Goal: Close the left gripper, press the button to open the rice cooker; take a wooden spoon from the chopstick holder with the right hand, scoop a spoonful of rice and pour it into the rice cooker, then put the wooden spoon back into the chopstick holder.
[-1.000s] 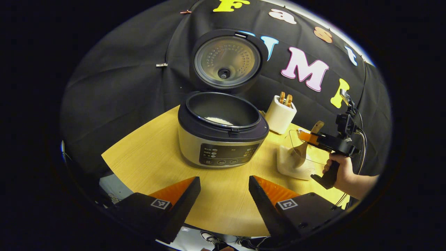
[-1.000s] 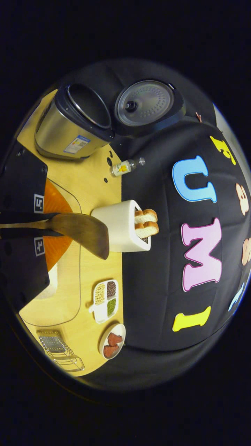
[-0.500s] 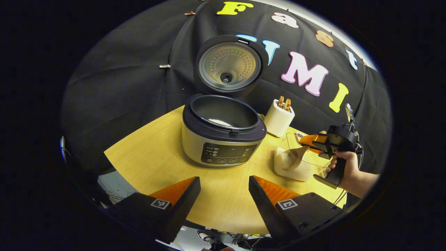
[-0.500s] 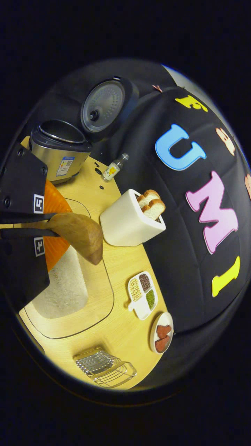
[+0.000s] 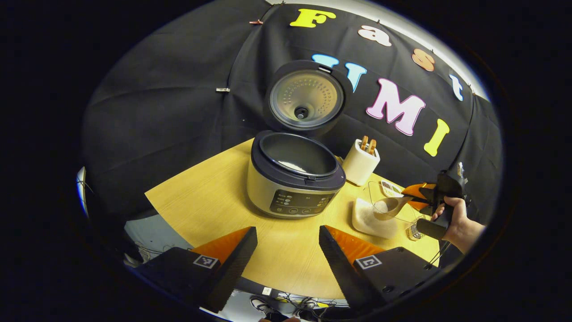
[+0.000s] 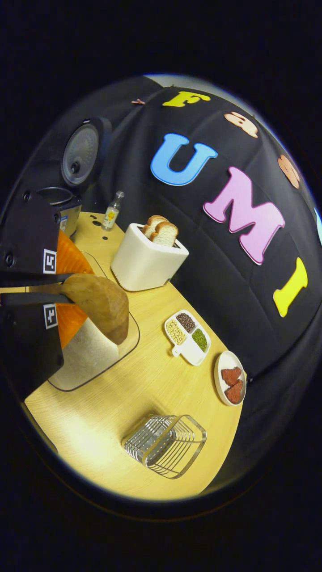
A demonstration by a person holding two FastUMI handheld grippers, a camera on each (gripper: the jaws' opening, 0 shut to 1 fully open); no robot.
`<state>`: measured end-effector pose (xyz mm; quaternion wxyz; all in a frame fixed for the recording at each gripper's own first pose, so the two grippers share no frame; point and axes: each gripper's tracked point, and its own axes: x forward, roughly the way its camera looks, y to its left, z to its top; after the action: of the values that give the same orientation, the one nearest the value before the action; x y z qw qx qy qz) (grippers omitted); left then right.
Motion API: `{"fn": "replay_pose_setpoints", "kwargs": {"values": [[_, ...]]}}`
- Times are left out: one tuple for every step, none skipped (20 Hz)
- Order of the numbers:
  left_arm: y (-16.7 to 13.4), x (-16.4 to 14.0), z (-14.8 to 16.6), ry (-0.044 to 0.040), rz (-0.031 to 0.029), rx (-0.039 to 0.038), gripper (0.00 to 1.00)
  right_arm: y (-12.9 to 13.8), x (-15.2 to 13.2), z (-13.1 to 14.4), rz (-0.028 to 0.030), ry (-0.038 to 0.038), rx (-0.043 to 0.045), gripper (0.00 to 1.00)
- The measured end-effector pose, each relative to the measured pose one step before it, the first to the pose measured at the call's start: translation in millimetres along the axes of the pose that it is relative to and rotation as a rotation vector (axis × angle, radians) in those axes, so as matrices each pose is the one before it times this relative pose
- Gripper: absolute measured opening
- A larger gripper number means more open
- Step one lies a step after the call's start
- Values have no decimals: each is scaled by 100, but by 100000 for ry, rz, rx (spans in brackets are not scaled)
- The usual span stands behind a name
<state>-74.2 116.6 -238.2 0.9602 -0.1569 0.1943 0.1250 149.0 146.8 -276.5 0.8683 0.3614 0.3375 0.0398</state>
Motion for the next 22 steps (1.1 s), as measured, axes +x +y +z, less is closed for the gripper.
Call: {"fn": "replay_pose_setpoints", "kwargs": {"values": [[73, -191, 179, -398, -375, -273, 96, -98, -382, 709, -412, -1557, 1939, 10], [26, -152, 198, -338, -606, -31, 96, -26, -452, 699, -283, -1466, 1515, 10], [-13, -82, 253, -386, -680, 326, 96, 87, -493, 457, 11, -1264, 1614, 10], [45, -82, 110, -387, -466, 667, 96, 37, -452, 492, -301, -724, 1911, 10], [125, -49, 378, -1073, -211, 866, 96, 179, -397, 204, -291, -37, 2373, 10], [-23, -126, 425, -1073, -950, 906, 96, 389, -358, 296, 630, -564, 2583, 10], [-131, -61, 395, -630, -1309, 949, 96, 602, -410, 445, 1101, -874, 2067, 10], [-3, -65, 224, -480, -705, 1099, 96, 431, -313, 236, 509, -638, 1951, 10], [136, -105, 419, -808, -327, 1118, 96, 429, -262, 164, -136, -1007, 2312, 10], [168, -143, 402, -930, -125, 1122, 95, 485, -175, 159, -63, -501, 2979, 10], [157, -110, 318, -666, 324, 1102, 96, 943, -274, 66, 1070, -661, 3376, 10], [184, -53, 286, -436, 91, -143, 96, 1261, -78, 66, 2292, -54, 2991, 10], [-141, -60, 376, -750, -1003, -1038, 96, 1294, 9, -144, 2079, 558, 2664, 10], [-187, -75, 339, -823, -916, -1167, 96, 1158, 137, -526, 1777, 1207, 2081, 10], [-16, -33, 329, -574, -412, -765, 96, 1112, 0, -757, 1830, 1335, 1260, 10], [161, 76, 151, -479, -89, -348, 96, 1187, 171, -680, 1801, 1012, 364, 10], [224, -1, 309, -667, 130, -70, 96, 1230, 236, -819, 1610, 991, -345, 10], [159, -9, 242, -517, 256, -131, 96, 1001, 332, -886, 1277, 1123, -647, 10], [242, -17, 355, -634, 172, -216, 95, 989, 311, -909, 1104, 1172, -776, 10], [258, -106, 267, -592, 425, -212, 96, 933, 375, -1015, 980, 1690, -750, 10], [265, -43, 245, -360, 587, -326, 96, 974, 408, -1253, 1098, 1891, -886, 10], [373, -10, 302, -581, 354, -414, 96, 990, 448, -1153, 1305, 1589, -1117, 10]]}}
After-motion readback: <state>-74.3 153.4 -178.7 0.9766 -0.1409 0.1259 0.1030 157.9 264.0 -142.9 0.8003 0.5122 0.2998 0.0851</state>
